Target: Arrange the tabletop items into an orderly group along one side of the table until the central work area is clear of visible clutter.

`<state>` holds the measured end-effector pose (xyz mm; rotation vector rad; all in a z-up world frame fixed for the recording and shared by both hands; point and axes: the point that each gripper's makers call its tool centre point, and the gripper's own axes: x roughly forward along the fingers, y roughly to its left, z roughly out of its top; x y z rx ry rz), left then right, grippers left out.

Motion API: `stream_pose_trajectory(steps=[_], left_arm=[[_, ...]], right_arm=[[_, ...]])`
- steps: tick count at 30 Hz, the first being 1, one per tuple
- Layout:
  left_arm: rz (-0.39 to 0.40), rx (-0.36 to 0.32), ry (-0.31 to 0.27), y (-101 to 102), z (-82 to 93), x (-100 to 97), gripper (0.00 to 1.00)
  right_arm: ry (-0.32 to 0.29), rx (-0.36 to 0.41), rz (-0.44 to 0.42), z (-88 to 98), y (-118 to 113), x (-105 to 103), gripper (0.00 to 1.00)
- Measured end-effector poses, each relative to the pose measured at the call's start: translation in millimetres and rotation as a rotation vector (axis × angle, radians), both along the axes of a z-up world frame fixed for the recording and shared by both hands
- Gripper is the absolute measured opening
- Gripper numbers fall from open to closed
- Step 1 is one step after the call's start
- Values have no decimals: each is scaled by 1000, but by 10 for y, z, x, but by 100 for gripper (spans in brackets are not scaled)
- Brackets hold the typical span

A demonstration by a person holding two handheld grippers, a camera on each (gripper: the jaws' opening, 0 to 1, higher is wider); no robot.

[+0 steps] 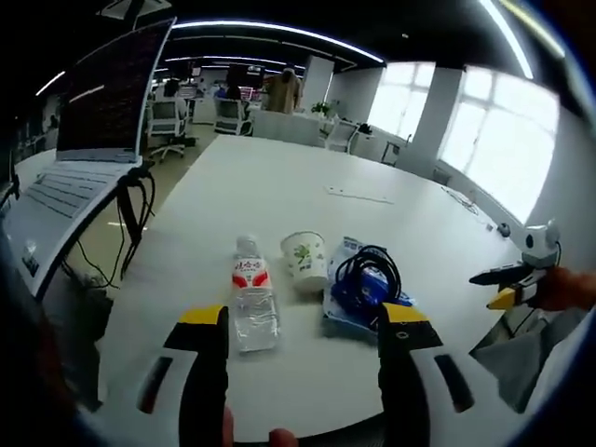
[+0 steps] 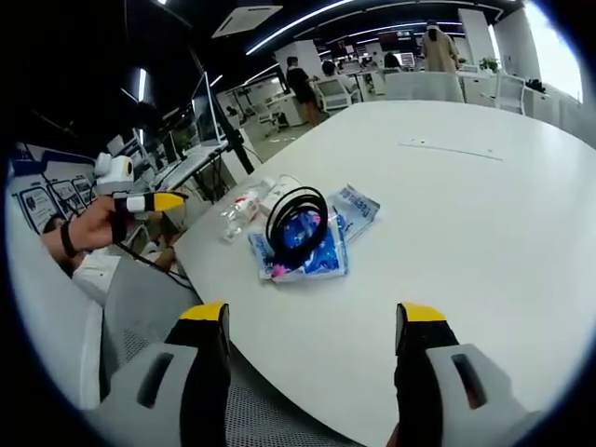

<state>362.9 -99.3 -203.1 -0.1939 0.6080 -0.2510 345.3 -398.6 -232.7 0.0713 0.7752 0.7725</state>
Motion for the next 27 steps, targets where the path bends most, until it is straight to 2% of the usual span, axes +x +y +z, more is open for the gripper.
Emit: stream_pose_trajectory(steps=[27], left_arm=[[-39, 64, 20, 31, -83, -59, 66]], right_arm=[[10, 12, -28, -15, -58, -103, 72]])
